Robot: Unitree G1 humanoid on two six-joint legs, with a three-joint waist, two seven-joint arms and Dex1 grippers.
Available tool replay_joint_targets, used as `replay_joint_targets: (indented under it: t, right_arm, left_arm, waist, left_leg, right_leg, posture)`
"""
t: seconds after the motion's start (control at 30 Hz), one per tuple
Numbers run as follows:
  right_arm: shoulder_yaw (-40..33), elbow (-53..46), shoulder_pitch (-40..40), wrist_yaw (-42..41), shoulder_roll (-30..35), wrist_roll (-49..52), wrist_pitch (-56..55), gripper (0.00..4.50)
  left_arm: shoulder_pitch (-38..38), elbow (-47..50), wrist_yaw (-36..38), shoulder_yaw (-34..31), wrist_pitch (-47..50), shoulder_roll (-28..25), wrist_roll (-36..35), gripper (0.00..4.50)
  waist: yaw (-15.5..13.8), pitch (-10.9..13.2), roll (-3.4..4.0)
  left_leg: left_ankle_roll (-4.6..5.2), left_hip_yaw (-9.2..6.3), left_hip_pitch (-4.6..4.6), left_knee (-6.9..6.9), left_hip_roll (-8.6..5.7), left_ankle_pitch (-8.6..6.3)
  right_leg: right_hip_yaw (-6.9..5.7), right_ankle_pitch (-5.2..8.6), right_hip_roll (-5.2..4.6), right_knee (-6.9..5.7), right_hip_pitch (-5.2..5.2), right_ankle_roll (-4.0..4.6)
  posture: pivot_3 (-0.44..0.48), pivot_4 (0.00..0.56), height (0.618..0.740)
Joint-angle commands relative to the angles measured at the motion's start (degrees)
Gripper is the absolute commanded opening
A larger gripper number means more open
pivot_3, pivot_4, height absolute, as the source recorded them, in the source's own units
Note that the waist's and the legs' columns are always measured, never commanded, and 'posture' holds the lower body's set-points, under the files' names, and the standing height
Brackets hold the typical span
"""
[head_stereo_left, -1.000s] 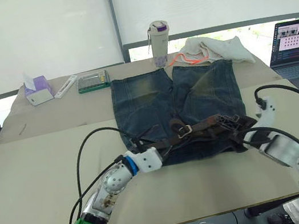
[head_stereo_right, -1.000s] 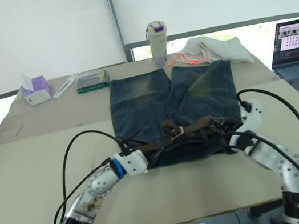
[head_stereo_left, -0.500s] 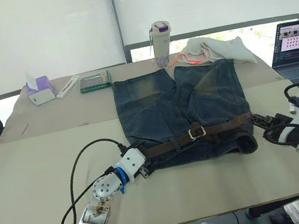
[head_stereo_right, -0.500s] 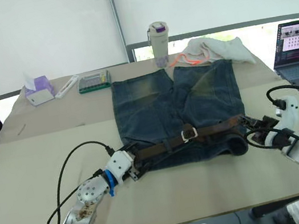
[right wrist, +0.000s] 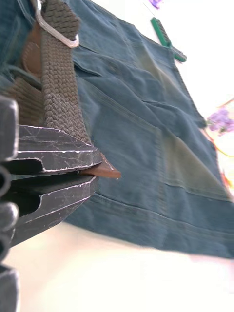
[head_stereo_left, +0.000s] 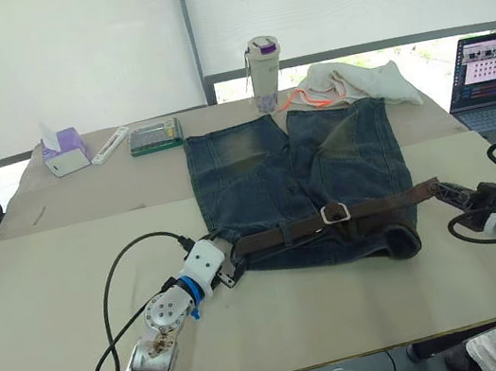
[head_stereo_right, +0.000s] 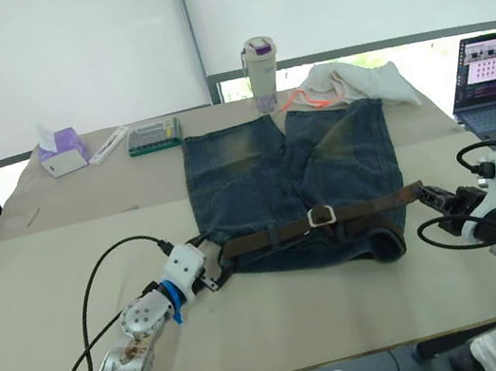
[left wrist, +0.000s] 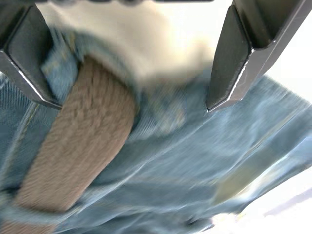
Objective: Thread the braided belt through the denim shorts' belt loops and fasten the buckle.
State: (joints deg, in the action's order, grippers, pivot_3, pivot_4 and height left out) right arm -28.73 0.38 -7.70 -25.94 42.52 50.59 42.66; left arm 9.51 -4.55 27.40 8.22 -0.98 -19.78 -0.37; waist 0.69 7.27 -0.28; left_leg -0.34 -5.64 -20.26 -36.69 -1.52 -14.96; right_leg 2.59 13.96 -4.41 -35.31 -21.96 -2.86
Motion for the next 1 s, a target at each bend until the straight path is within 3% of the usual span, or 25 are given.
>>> replay_joint_targets:
  t: [0.03, 0.2, 0.33, 0.43, 0.5, 0.8, 1.0]
  right_arm:
    - [-3.5, 0.2, 0.1, -0.2, 0.7, -2.1, -2.2, 0.00]
    - [2.6, -4.8, 6.1, -7.0, 3.0, -6.2, -1.1, 0.00]
    - [7.3, -2.2, 8.3, -7.0, 6.3, -18.5, -9.0, 0.00]
    - [8.3, -1.4, 8.0, -7.8, 7.0, -22.2, -12.9, 0.00]
    - [7.9, -1.6, 6.9, -8.0, 6.0, -22.1, -13.7, 0.00]
    - [4.5, -13.4, -2.6, 0.0, -8.8, -3.7, -0.9, 0.00]
    - [5.9, -14.5, 2.0, -6.0, -3.4, -6.5, 0.0, 2.11]
  left_arm:
    - [-2.0, 2.1, -1.8, -3.0, 2.8, -0.6, -0.6, 4.46]
    - [-3.4, 4.2, -1.8, -2.1, 4.2, -0.3, -0.5, 4.46]
    - [-3.6, 5.0, -2.2, -2.0, 4.8, -0.1, -0.4, 4.46]
    - [-3.6, 5.1, -2.2, -2.0, 5.1, -0.2, -0.2, 4.46]
    - [-3.6, 5.2, -2.2, -2.0, 5.2, -0.3, -0.1, 4.46]
    - [-4.2, 9.4, -1.3, -2.9, 5.5, 0.7, -3.2, 4.46]
    - [-6.1, 14.3, 0.1, -4.1, 6.8, 0.4, -6.4, 4.50]
  waist:
    - [0.0, 0.0, 0.00]
    - [-0.4, 0.0, 0.01]
    - [-0.1, 0.0, 0.07]
    - [-0.3, 0.0, 0.05]
    - [-0.3, 0.0, 0.04]
    - [0.0, 0.0, 0.01]
    - [-0.8, 0.0, -0.01]
  left_leg:
    - [0.01, 0.00, 0.00, 0.00, 0.00, -0.01]
    - [0.01, -0.01, -0.02, 0.00, -0.01, -0.01]
    - [0.01, 0.04, 0.01, 0.00, -0.03, -0.01]
    - [0.00, 0.03, 0.00, 0.00, -0.03, -0.01]
    - [0.00, 0.02, -0.01, 0.00, -0.02, -0.01]
    - [0.00, -0.02, -0.06, 0.01, 0.04, -0.01]
    - [0.00, -0.04, -0.09, 0.01, -0.07, -0.01]
  right_leg:
    - [0.00, 0.00, 0.00, 0.01, 0.00, 0.00]
    - [-0.01, 0.00, -0.01, 0.06, 0.01, 0.00]
    - [0.02, 0.00, -0.03, 0.05, 0.02, -0.01]
    - [-0.01, 0.12, -0.02, 0.08, 0.02, -0.22]
    - [-0.01, 0.10, -0.02, 0.10, 0.02, -0.18]
    - [0.00, -0.01, 0.01, 0.07, -0.05, 0.01]
    - [-0.01, -0.02, -0.09, 0.17, -0.07, 0.00]
  posture:
    - [0.000, 0.150, 0.740]
    - [0.000, 0.150, 0.740]
    - [0.000, 0.150, 0.740]
    - [0.000, 0.150, 0.740]
    - [0.000, 0.150, 0.740]
    - [0.000, 0.150, 0.740]
    - [0.000, 0.150, 0.740]
